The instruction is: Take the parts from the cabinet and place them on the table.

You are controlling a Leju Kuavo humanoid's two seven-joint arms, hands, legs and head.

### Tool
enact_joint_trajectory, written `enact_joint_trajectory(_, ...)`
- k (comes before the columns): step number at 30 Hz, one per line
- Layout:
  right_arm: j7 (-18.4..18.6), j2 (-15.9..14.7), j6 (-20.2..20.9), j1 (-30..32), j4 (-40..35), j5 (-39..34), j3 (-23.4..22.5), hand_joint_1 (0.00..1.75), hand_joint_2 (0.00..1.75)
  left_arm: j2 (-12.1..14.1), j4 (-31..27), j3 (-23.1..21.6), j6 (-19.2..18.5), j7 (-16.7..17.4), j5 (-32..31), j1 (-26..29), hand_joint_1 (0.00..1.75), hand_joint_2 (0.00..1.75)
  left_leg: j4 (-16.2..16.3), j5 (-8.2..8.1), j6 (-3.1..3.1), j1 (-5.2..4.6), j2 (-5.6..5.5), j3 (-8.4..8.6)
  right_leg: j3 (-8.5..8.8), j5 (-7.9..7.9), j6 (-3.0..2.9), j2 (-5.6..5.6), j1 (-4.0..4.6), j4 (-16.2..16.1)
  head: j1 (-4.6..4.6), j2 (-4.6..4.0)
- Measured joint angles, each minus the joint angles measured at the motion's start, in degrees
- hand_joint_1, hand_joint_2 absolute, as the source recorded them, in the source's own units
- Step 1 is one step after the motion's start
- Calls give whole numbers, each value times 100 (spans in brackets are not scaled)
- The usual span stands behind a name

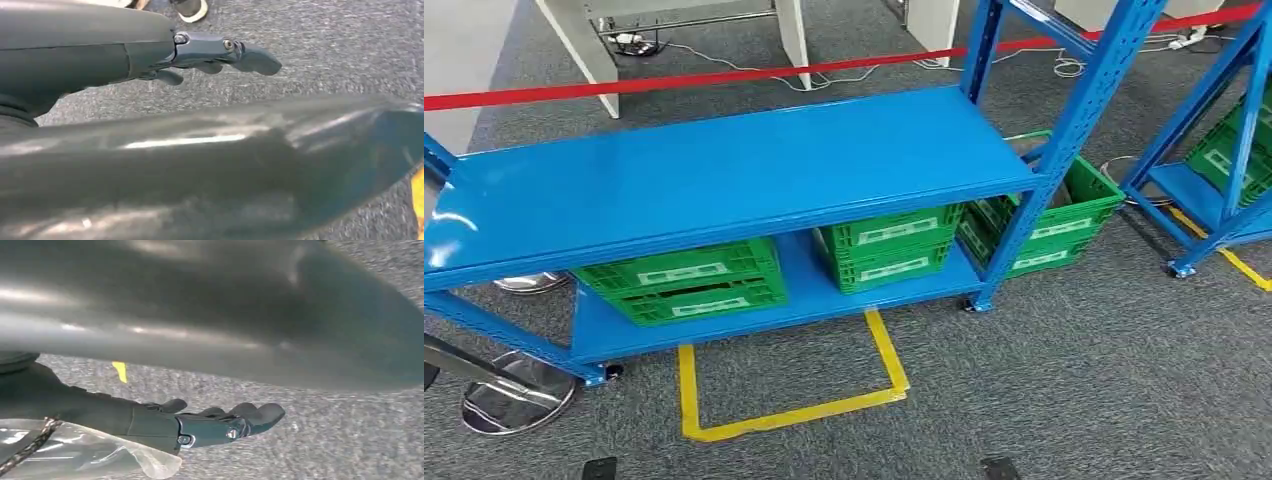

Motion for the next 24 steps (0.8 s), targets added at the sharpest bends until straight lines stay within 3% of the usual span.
enact_joint_trajectory(1,4,0,0,-2,0,2,0,0,0,-2,0,0,0,0,0,5,0,0,335,-184,-19,10,1,-214,9,-21,-9,1,3,0,0,0)
enact_joint_trajectory(2,64,0,11,1,0,33,0,0,0,-2,0,0,-4,2,0,8,0,0,528,-244,-33,18,2,-378,27,-38,-8,5,4,1,-2,0)
enact_joint_trajectory(3,120,0,17,6,0,77,0,0,0,-2,0,0,-7,2,0,11,0,0,443,-118,-35,24,3,-400,53,-56,-6,4,3,1,-2,0)
enact_joint_trajectory(5,192,0,17,7,0,150,0,0,0,9,0,0,-7,26,-24,17,0,0,-301,463,-6,24,46,-159,120,-95,-3,-47,3,0,-7,0)
enact_joint_trajectory(6,205,0,13,12,0,186,4,0,0,13,0,0,-7,44,-42,5,0,0,-783,774,23,19,136,14,160,-114,7,-68,4,-2,-7,0)
enact_joint_trajectory(7,210,0,11,24,0,212,4,0,0,13,0,0,-7,59,-63,-4,0,0,-1049,859,48,-16,355,110,187,-129,30,-106,6,-9,4,0)
enact_joint_trajectory(8,212,0,4,37,0,219,4,0,0,13,0,0,-7,90,-88,-33,0,0,-1108,605,81,-64,413,62,189,-142,68,-138,32,7,-20,0)
enact_joint_trajectory(10,236,-2,-4,42,0,238,4,0,0,7,0,-11,-9,138,-122,-26,0,0,-1085,814,155,-72,332,47,221,-191,155,-272,40,-9,-18,0)
enact_joint_trajectory(11,238,-2,-2,31,0,249,7,0,0,7,0,-11,-11,164,-127,-2,0,0,-1107,833,187,-70,274,56,263,-194,182,-327,40,-31,-22,0)
enact_joint_trajectory(12,238,-2,0,23,0,260,13,0,0,-2,0,-11,-11,190,-142,10,0,0,-1184,903,238,-20,227,99,236,-235,220,-325,38,-11,-22,0)
enact_joint_trajectory(13,234,-2,13,18,0,277,17,0,0,0,0,-11,-13,218,-151,9,0,175,-1203,920,268,-20,191,102,185,-357,242,-184,29,110,-4,0)
enact_joint_trajectory(14,229,-2,39,16,0,306,22,0,0,9,0,-15,-13,256,-173,-3,0,175,-1203,937,294,-18,134,86,40,-571,242,-85,26,449,9,0)
enact_joint_trajectory(16,225,-2,61,28,0,369,33,0,0,7,0,-22,-28,323,-210,1,0,175,-1201,944,312,-30,21,64,-401,-983,262,-11,27,1374,7,0)
enact_joint_trajectory(17,236,-2,61,35,0,393,43,0,0,4,0,-22,-28,347,-214,16,0,175,-1198,943,313,-34,-36,61,-552,-1049,267,1,30,1661,9,0)
enact_joint_trajectory(18,251,-2,59,46,0,417,63,0,0,4,0,-22,-31,358,-218,31,0,175,-1198,943,313,-35,-90,64,-582,-971,265,3,29,1685,7,0)
enact_joint_trajectory(19,268,-2,57,52,0,435,81,0,0,4,0,-22,-31,374,-223,36,0,175,-1196,943,313,-34,-159,68,-502,-782,259,7,28,1476,7,0)
enact_joint_trajectory(20,289,-2,55,55,0,490,112,0,0,7,0,-22,-31,398,-225,35,0,175,-1194,942,310,-33,-241,76,-290,-494,251,34,25,1014,11,0)
enact_joint_trajectory(21,291,-4,48,55,0,557,148,0,0,7,0,-24,-33,404,-245,33,0,175,-1194,939,300,-30,-314,86,-31,-225,232,142,14,468,9,0)
enact_joint_trajectory(22,295,-4,48,56,0,629,181,0,0,0,0,-31,-35,420,-258,32,0,175,-1192,932,275,-23,-374,84,151,-136,210,399,-2,59,11,0)
enact_joint_trajectory(23,310,-4,46,60,0,695,212,0,0,2,0,-37,-37,435,-262,21,0,175,-1142,915,232,-62,-426,57,235,-200,202,484,-38,-104,0,0)
enact_joint_trajectory(24,324,-4,42,65,0,761,256,0,0,4,0,-50,-37,448,-269,20,0,175,-1167,941,191,-39,-479,38,276,-191,194,431,-12,-73,-2,0)
